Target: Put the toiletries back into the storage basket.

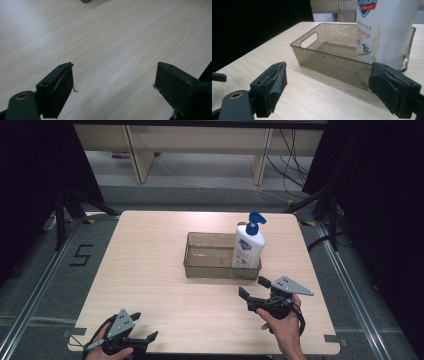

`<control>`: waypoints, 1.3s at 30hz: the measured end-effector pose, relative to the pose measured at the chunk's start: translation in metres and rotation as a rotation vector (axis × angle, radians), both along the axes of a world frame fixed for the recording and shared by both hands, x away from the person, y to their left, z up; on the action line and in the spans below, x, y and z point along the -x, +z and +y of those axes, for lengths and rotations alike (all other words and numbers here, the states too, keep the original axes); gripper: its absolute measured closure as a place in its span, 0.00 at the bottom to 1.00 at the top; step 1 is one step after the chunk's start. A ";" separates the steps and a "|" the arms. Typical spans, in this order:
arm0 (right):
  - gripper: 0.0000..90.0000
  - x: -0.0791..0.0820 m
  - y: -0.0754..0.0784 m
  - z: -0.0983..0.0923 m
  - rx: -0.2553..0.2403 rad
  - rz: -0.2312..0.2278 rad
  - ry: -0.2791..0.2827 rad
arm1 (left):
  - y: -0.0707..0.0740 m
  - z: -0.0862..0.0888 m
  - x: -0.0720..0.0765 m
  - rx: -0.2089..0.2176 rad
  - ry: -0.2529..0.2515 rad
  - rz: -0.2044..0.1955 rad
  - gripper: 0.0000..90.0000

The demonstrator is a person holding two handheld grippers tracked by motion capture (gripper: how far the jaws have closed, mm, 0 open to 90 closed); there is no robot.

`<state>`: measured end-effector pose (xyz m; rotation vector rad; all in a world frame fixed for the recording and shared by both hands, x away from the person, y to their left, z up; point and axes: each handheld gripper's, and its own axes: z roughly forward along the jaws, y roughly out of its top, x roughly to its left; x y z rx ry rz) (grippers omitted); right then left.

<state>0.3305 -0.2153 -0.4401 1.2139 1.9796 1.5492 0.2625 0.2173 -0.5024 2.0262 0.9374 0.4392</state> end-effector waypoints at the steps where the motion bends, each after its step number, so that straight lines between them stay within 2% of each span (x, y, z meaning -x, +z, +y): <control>1: 0.17 0.003 0.000 0.001 -0.012 0.029 0.005 | 0.000 0.000 0.000 -0.001 0.000 0.000 0.16; 2: 0.17 0.002 -0.002 0.000 0.019 -0.015 0.009 | 0.000 0.000 0.000 0.003 0.000 0.000 0.16; 3: 0.17 0.005 -0.002 0.001 0.005 0.016 0.008 | 0.000 0.000 0.000 0.005 0.000 0.000 0.16; 6: 0.17 0.006 -0.006 0.002 0.011 -0.002 0.016 | 0.000 0.000 0.000 0.006 0.000 0.001 0.16; 7: 0.17 0.007 -0.007 0.003 0.006 0.013 0.031 | 0.000 0.000 0.000 0.006 0.000 0.001 0.16; 8: 0.17 0.009 -0.007 0.004 -0.003 0.037 0.013 | 0.000 0.000 0.000 0.006 0.000 0.001 0.16; 9: 0.17 0.008 -0.009 0.004 0.004 0.010 0.028 | 0.000 0.000 0.000 0.006 -0.001 0.001 0.16; 10: 0.17 0.011 -0.009 0.006 -0.013 0.042 0.023 | 0.000 0.000 0.000 0.006 0.000 0.001 0.16; 11: 0.17 0.011 -0.009 0.004 0.011 0.028 0.043 | 0.000 0.000 0.000 0.005 -0.001 0.001 0.16; 14: 0.17 0.013 -0.010 0.006 0.002 0.041 0.048 | 0.000 -0.001 0.000 0.009 0.004 -0.006 0.16; 15: 0.17 0.013 -0.011 0.007 -0.022 0.042 0.054 | 0.000 -0.001 0.000 0.005 0.003 0.000 0.16; 18: 0.17 0.015 -0.012 0.007 0.004 0.038 0.051 | 0.000 0.000 0.001 -0.003 -0.004 0.001 0.16; 19: 0.17 0.015 -0.013 0.008 -0.007 0.033 0.057 | 0.000 -0.001 0.000 0.005 -0.003 0.003 0.16; 20: 0.17 0.017 -0.012 0.009 -0.030 0.050 0.053 | 0.000 -0.001 0.000 0.004 -0.002 0.001 0.16; 22: 0.17 0.018 -0.012 0.007 -0.001 0.031 0.060 | 0.000 0.000 0.000 0.004 -0.001 0.001 0.16; 23: 0.17 0.018 -0.013 0.007 -0.006 0.026 0.058 | 0.000 -0.001 0.000 0.004 0.000 0.001 0.16; 24: 0.17 0.019 -0.013 0.008 -0.018 0.041 0.051 | 0.000 0.000 0.000 0.000 -0.003 0.005 0.16; 25: 0.17 0.018 -0.014 0.007 -0.013 0.027 0.060 | 0.000 -0.001 0.000 0.003 0.000 0.000 0.16; 26: 0.17 0.020 -0.013 0.006 -0.016 0.033 0.060 | 0.001 0.001 0.000 -0.025 -0.016 0.004 0.16; 27: 0.17 0.021 -0.013 0.006 -0.005 0.048 0.062 | 0.000 -0.001 0.001 -0.001 0.001 0.001 0.16; 28: 0.17 0.022 -0.015 0.007 -0.027 0.049 0.066 | 0.000 -0.001 0.000 0.002 -0.001 0.001 0.16; 29: 0.17 0.023 -0.015 0.007 -0.034 0.058 0.058 | 0.000 -0.001 0.000 0.003 -0.001 0.001 0.16; 30: 0.17 0.023 -0.016 0.006 -0.010 0.039 0.062 | 0.000 -0.001 0.000 0.004 -0.001 0.001 0.16; 32: 0.17 0.024 -0.017 0.007 -0.021 0.041 0.070 | 0.000 -0.001 0.001 -0.001 -0.002 0.001 0.16; 33: 0.17 0.025 -0.018 0.006 -0.008 0.033 0.068 | 0.000 -0.001 0.001 0.000 -0.003 0.001 0.16; 34: 0.17 0.026 -0.018 0.007 -0.016 0.046 0.073 | 0.000 -0.001 0.001 0.000 -0.003 0.001 0.16; 35: 0.17 0.027 -0.019 0.006 -0.012 0.036 0.066 | 0.000 -0.001 0.001 -0.001 -0.004 0.001 0.16; 37: 0.17 0.029 -0.020 0.005 0.000 0.051 0.069 | 0.000 -0.001 0.001 0.000 -0.003 0.000 0.16; 38: 0.17 0.029 -0.020 0.004 -0.001 0.043 0.071 | 0.000 -0.001 0.001 0.000 -0.003 0.000 0.16; 39: 0.17 0.031 -0.021 0.004 -0.004 0.056 0.068 | 0.000 -0.001 0.001 -0.001 -0.003 0.001 0.16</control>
